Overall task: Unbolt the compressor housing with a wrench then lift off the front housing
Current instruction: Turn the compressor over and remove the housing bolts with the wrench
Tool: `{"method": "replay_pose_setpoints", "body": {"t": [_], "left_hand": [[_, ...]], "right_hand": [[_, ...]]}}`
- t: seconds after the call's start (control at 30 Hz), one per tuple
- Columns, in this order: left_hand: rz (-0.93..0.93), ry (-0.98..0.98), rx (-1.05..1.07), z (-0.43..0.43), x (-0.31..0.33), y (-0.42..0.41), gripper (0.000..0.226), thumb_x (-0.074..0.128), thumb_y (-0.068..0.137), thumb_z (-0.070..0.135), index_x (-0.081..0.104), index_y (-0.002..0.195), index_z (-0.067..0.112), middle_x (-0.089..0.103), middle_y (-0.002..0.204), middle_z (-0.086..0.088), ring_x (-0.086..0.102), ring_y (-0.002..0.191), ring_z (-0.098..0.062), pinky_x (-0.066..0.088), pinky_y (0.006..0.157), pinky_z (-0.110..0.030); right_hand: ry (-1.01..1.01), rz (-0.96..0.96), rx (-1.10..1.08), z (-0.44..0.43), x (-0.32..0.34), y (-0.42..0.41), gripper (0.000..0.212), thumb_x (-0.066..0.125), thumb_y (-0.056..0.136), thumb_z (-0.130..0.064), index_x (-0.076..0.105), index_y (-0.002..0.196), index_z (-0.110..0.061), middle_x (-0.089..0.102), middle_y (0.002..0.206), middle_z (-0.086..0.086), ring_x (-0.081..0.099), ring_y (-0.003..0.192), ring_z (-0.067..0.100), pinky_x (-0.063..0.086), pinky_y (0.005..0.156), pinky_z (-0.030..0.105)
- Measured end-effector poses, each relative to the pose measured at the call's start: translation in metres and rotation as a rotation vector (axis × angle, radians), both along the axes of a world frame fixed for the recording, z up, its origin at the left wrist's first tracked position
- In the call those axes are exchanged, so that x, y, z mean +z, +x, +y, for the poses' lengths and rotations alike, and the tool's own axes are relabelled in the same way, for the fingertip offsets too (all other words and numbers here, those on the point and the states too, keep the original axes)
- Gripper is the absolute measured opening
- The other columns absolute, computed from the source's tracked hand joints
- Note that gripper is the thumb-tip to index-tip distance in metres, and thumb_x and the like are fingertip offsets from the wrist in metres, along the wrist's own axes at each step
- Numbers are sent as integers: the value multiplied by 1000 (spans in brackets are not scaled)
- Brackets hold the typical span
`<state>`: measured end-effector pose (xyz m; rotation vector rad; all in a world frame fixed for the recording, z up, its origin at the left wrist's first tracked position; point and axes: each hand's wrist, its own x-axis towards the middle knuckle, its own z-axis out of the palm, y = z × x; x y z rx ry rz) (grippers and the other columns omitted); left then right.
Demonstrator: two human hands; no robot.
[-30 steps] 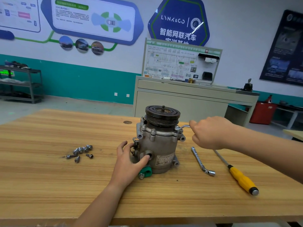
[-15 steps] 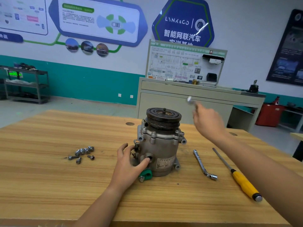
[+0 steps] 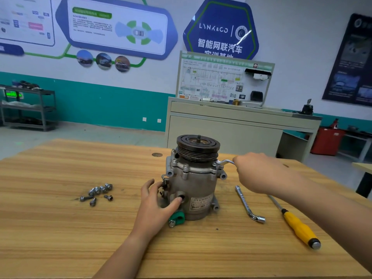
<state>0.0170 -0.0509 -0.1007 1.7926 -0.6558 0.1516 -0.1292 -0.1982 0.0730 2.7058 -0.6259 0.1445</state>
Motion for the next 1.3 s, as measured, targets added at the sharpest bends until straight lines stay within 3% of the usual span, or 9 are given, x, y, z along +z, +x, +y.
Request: {"method": "replay_pose_setpoints", "body": {"t": [0.23, 0.4, 0.5, 0.67, 0.9, 1.03, 1.13, 1.2, 1.3], "left_hand": [[10, -20, -2, 0, -1, 0, 68, 75, 74, 38, 45, 132, 19, 22, 145, 7, 38, 117, -6, 32, 96, -21], [8, -22, -4, 0, -1, 1, 68, 75, 74, 39, 44, 132, 20, 21, 145, 8, 38, 115, -5, 33, 94, -20], [10, -16, 0, -1, -1, 1, 69, 75, 74, 39, 44, 133, 19, 21, 145, 7, 39, 115, -5, 34, 93, -20], [6, -18, 6, 0, -2, 1, 69, 75, 74, 39, 45, 132, 19, 22, 145, 7, 39, 113, -5, 33, 93, -19], [10, -18, -9, 0, -2, 0, 70, 74, 75, 39, 43, 134, 19, 21, 145, 8, 39, 114, -4, 33, 94, -20], [15, -19, -9, 0, -2, 0, 69, 74, 75, 39, 43, 134, 19, 21, 144, 8, 39, 114, -4, 33, 94, -20], [16, -24, -14, -1, -1, 1, 71, 74, 75, 41, 42, 135, 19, 21, 144, 10, 38, 115, -3, 33, 94, -19], [19, -20, -15, 0, -2, 0, 70, 74, 75, 41, 42, 134, 21, 21, 143, 11, 38, 115, -3, 33, 93, -19], [-5, -31, -7, 0, -3, 0, 62, 74, 74, 39, 45, 127, 25, 23, 142, 10, 39, 112, -4, 33, 91, -19]], "right_hand": [[-176, 83, 85, 26, 2, -3, 26, 45, 87, 1, 52, 108, -12, 30, 64, -4, 41, 68, 19, 36, 55, 28], [-220, 98, 126, 12, 2, -8, 25, 41, 91, -10, 45, 115, -13, 28, 63, -6, 26, 50, 9, 21, 41, 23], [-233, 116, 136, 9, 3, -7, 26, 41, 92, -14, 44, 118, -13, 30, 63, -6, 29, 50, 9, 23, 41, 23], [-351, 154, 189, 12, 5, -4, 26, 42, 90, -1, 45, 115, -6, 29, 60, -1, 27, 46, 13, 22, 39, 25], [-260, 124, 166, 0, 7, 1, 25, 37, 93, -16, 45, 116, -12, 32, 60, -5, 30, 49, 11, 24, 41, 24], [-171, 95, 76, 4, 4, 0, 22, 40, 92, -12, 50, 111, -13, 36, 64, -5, 34, 53, 9, 28, 44, 22], [-206, 75, 38, 14, -5, -4, 33, 43, 90, -3, 42, 123, -6, 37, 67, -2, 32, 53, 12, 23, 39, 23], [-259, 92, 47, 17, -8, -5, 44, 43, 90, 0, 33, 132, 1, 47, 75, 1, 36, 58, 16, 21, 37, 24], [-334, 140, 87, 11, -1, -3, 45, 41, 91, 2, 31, 134, 1, 43, 70, 3, 43, 60, 19, 28, 40, 25]]}}
